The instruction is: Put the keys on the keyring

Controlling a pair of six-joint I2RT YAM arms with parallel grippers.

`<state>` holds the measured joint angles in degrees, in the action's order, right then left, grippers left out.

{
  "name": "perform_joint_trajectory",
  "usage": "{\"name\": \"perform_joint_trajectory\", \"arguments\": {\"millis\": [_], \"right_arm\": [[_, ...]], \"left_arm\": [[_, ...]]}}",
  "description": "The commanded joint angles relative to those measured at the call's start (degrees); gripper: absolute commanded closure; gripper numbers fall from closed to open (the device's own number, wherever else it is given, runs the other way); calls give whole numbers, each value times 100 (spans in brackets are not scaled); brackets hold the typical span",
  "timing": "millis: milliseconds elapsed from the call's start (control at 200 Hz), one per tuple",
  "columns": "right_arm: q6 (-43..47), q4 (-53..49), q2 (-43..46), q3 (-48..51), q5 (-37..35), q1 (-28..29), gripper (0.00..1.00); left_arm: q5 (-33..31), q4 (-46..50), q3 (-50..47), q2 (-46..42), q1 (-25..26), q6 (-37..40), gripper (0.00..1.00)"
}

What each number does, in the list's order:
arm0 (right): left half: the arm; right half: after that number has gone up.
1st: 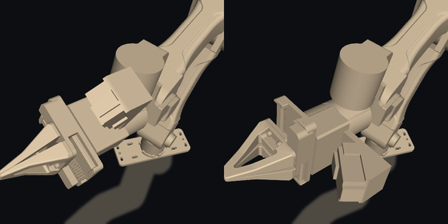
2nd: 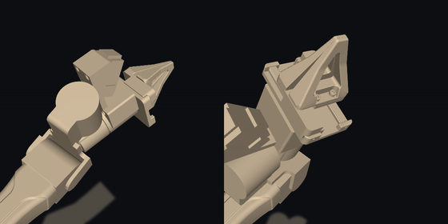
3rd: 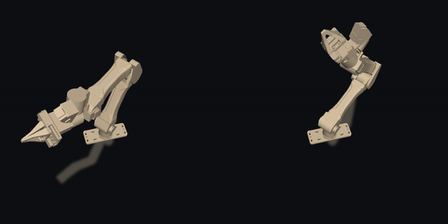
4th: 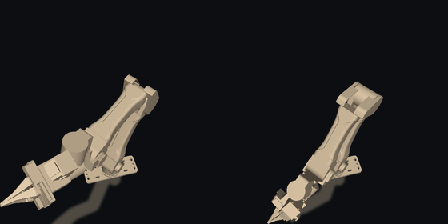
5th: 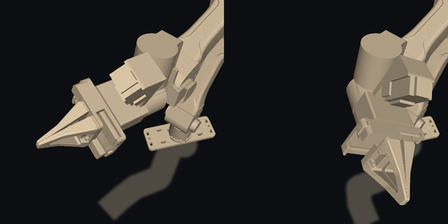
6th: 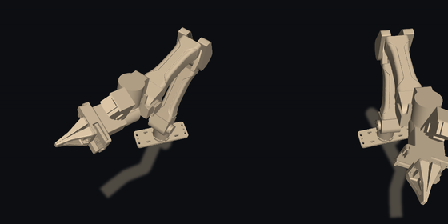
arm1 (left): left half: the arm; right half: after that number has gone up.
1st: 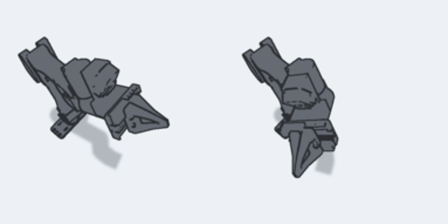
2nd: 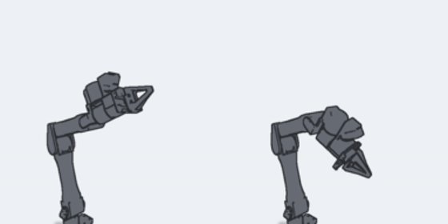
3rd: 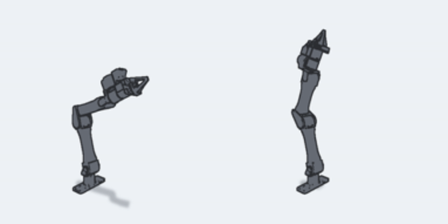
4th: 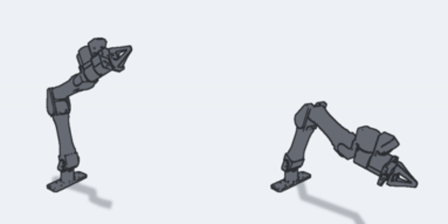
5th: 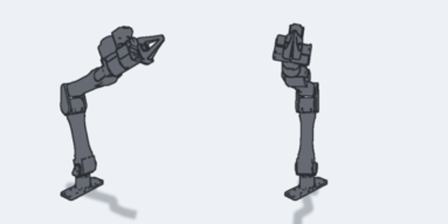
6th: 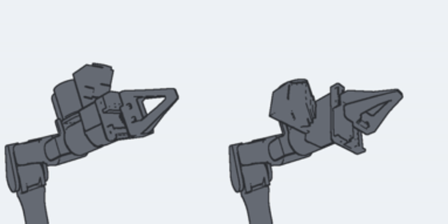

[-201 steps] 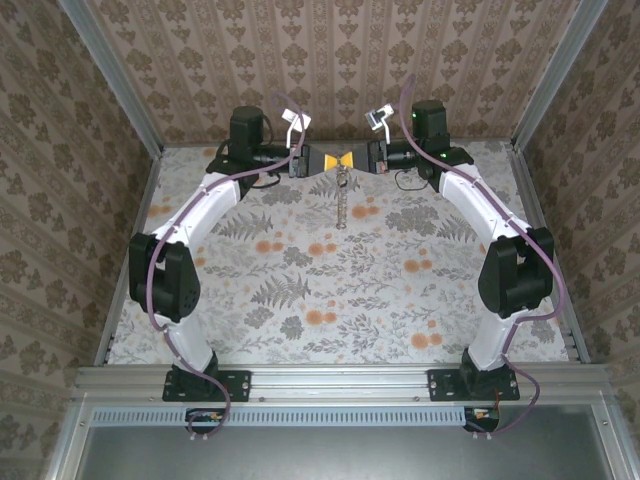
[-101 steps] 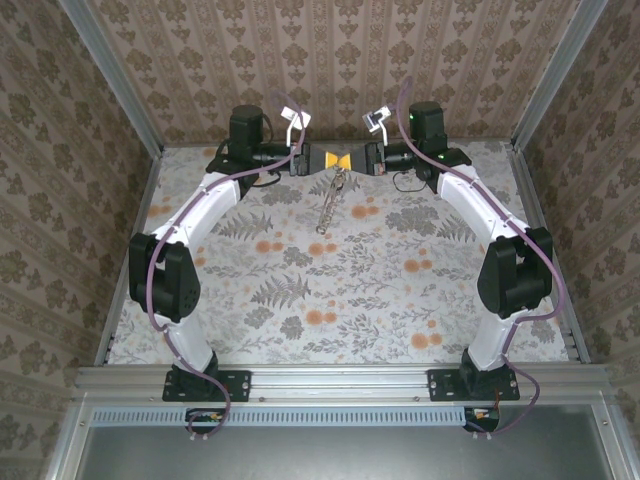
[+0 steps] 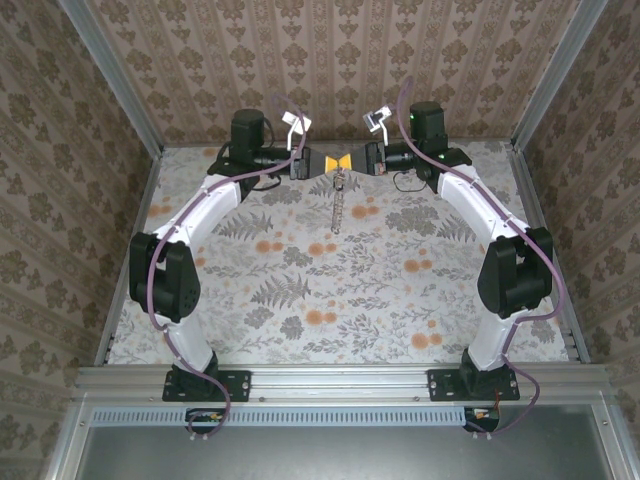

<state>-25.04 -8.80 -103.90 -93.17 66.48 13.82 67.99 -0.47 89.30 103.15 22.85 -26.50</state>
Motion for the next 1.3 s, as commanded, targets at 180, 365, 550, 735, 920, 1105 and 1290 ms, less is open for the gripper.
{"name": "perform_joint_trajectory", "arguments": {"millis": [180, 365, 550, 735, 920, 1105, 1290], "right_arm": [[14, 291, 41, 24, 70, 31, 100], [8, 301, 28, 21, 75, 26, 100], [2, 291, 44, 28, 76, 24, 100], [-9, 296, 99, 41, 53, 29, 100], [-329, 756, 563, 358, -144, -68, 75], [-433, 1077, 1123, 955, -512, -261, 69], [-776, 1971, 1535, 1959, -1065, -332, 66]], "left_arm": [[253, -249, -2, -6, 121, 99, 76], [272, -318, -7, -23, 178, 82, 83], [260, -430, -58, -23, 191, 15, 89], [191, -606, -107, -19, 184, -133, 100], [137, -1164, -217, -28, 132, -577, 100], [97, -1602, -263, -75, 125, -947, 100], [40, -2004, -361, -189, 122, -1247, 100]]}}
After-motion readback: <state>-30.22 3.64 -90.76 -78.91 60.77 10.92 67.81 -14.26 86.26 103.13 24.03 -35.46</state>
